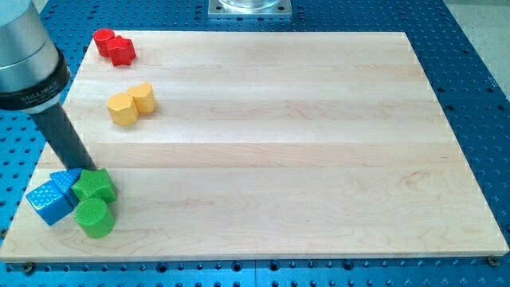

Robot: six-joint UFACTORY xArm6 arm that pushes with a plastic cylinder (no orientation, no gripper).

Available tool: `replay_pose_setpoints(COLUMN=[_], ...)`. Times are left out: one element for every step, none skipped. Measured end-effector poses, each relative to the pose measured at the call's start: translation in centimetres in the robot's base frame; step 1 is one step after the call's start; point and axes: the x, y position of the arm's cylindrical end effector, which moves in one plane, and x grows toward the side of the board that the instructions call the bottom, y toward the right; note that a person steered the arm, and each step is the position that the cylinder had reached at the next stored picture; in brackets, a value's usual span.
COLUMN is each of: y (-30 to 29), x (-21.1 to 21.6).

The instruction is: Push the green circle to the bottom left of the green star

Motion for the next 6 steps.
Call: replay_pose_setpoints(y=[0.1,5.1,10.0,11.4,11.4,10.9], x=[-1.3,-1.6,-1.6,1.2,5.4,7.7])
